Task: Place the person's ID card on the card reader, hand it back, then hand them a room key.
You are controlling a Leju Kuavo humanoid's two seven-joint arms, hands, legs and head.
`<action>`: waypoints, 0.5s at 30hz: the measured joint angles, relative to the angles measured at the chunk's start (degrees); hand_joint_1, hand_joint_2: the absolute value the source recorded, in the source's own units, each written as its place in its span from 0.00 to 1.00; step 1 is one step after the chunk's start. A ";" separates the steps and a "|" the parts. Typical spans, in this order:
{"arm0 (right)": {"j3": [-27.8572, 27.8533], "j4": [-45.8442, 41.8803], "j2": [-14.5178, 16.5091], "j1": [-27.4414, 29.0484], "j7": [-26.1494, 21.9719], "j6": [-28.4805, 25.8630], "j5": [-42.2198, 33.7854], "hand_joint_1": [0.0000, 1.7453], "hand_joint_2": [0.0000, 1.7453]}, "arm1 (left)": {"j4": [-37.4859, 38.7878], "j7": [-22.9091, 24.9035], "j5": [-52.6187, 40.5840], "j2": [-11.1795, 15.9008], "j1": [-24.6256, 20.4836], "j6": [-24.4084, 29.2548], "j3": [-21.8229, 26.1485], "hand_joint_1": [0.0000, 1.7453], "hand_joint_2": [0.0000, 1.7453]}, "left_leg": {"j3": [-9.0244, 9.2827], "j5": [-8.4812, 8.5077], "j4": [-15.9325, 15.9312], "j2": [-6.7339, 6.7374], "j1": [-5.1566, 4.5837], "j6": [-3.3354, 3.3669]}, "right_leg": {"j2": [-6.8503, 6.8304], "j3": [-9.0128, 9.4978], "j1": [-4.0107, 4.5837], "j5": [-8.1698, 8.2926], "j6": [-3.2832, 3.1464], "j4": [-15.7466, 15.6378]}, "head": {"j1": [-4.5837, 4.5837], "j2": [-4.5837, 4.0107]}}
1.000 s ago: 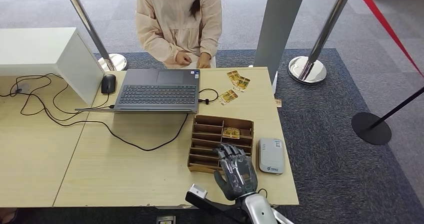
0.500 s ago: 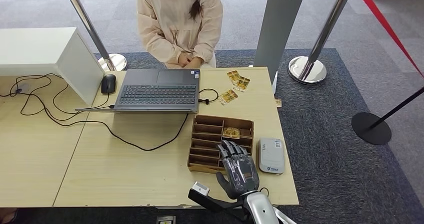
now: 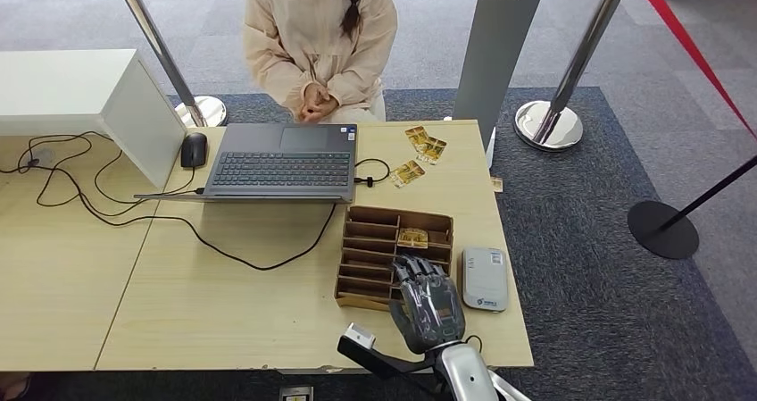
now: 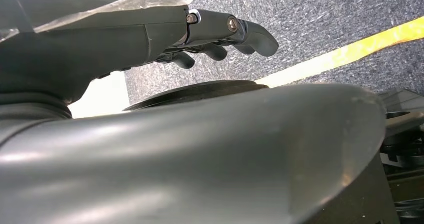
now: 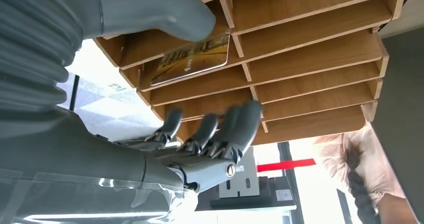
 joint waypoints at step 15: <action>-0.19 0.25 -0.02 -0.05 0.21 -0.36 0.25 0.45 1.00 | 0.00 -0.08 -0.38 0.01 -0.01 0.05 0.00 0.00 0.00 | 0.00 0.00 0.00 0.00 0.00 0.00 | 0.00 0.00 0.00 0.00 0.00 0.00 | 0.00 0.00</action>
